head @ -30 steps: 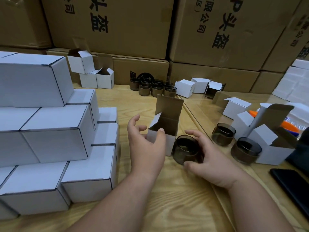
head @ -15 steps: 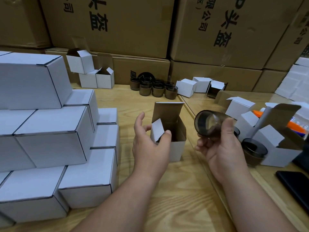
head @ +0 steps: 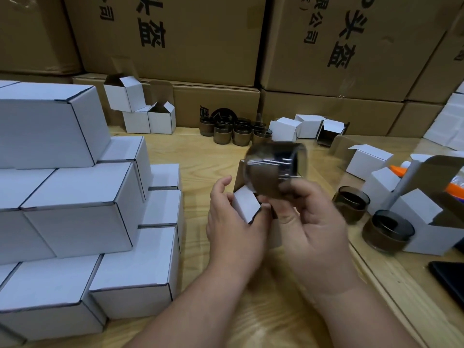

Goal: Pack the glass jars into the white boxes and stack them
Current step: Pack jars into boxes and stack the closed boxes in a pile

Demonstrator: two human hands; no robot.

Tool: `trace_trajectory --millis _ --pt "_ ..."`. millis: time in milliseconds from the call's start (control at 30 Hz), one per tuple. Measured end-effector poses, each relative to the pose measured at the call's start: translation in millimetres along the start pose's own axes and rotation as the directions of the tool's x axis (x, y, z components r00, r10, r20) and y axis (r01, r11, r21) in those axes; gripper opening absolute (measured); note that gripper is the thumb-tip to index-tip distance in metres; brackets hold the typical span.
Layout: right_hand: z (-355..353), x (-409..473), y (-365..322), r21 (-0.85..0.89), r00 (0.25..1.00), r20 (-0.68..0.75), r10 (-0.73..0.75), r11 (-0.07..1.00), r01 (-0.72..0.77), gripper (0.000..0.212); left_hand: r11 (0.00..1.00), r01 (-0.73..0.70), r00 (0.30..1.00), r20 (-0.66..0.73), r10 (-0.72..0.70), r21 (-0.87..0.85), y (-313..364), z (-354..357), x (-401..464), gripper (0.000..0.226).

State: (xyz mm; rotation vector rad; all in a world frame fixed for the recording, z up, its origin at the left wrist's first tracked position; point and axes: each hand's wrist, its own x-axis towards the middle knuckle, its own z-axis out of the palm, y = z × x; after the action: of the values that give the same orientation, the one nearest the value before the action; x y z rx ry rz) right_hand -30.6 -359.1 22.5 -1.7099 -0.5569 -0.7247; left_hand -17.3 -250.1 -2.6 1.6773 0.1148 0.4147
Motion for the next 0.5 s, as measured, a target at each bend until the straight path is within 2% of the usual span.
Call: trace_trajectory --millis 67,133,267,400,500 --pt "3 1 4 -0.089 0.996 0.084 -0.001 0.996 0.008 0.018 1.000 -0.006 1.000 0.000 0.006 -0.001 0 0 0 0.069" --pt "2 2 9 -0.123 0.992 0.112 0.063 0.991 -0.049 0.014 1.000 -0.001 1.000 0.003 0.001 -0.015 0 1 0 0.070" --pt "-1 0 15 -0.092 0.991 0.068 0.113 0.990 -0.106 0.017 1.000 -0.031 0.999 0.008 0.031 -0.005 -1 2 0 0.067" --pt "-5 2 18 -0.144 0.998 -0.013 0.062 0.988 -0.063 0.013 0.998 -0.053 0.999 -0.004 0.053 -0.029 -4 1 -1 0.050" --pt "-13 4 23 -0.152 0.991 -0.036 0.127 0.980 -0.131 0.017 0.997 -0.037 0.999 0.013 0.038 -0.065 -6 0 -1 0.042"
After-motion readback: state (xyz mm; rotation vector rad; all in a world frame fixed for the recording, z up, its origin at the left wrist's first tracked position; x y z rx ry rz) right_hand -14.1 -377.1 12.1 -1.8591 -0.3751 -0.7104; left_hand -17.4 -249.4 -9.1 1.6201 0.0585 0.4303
